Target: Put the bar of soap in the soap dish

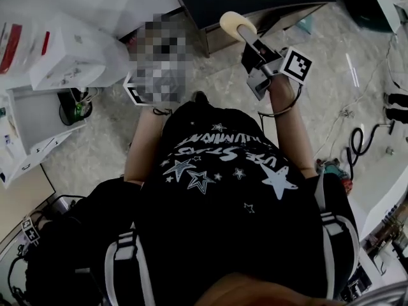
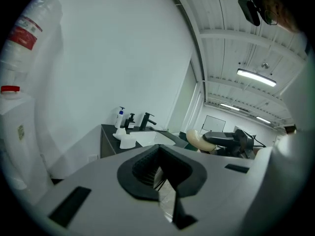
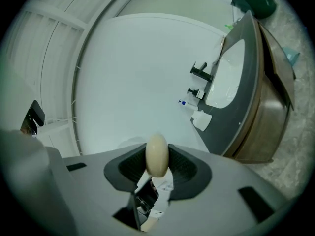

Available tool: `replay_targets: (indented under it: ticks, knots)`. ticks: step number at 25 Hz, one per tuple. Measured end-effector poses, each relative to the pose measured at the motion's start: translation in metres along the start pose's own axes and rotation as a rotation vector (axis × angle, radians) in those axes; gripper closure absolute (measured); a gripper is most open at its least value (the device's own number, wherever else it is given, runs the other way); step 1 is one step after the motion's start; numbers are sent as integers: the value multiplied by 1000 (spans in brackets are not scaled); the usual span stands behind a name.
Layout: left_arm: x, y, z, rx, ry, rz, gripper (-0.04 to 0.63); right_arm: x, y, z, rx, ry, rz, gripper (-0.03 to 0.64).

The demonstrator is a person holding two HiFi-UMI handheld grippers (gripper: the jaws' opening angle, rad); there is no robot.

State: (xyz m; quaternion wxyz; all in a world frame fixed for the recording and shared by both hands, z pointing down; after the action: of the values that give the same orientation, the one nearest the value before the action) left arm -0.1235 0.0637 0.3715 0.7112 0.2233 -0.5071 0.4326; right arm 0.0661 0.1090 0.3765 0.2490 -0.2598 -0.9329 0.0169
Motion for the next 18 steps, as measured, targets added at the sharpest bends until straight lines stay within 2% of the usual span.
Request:
replay_targets:
  ticks: [10,18]
  knots:
    - [-23,-42,43,-51,3,11,584,-50,-59,-22,-7,-30,37,488]
    - [-37,-84,77,-160,25,-20,584,-96,-121,-45,-59,-30,145,488]
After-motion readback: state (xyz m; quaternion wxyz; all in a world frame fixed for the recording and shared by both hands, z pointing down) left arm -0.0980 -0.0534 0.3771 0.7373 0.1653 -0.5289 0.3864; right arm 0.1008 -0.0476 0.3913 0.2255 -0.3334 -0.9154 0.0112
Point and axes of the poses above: the fingertips, and each gripper's own axes: y backward along the fingers, z to its left, x out of its underside, the point moved 3 cm from there along y, backward along the fingers, and after that the axes turned 9 degrees about x, right-handed, at the moved point
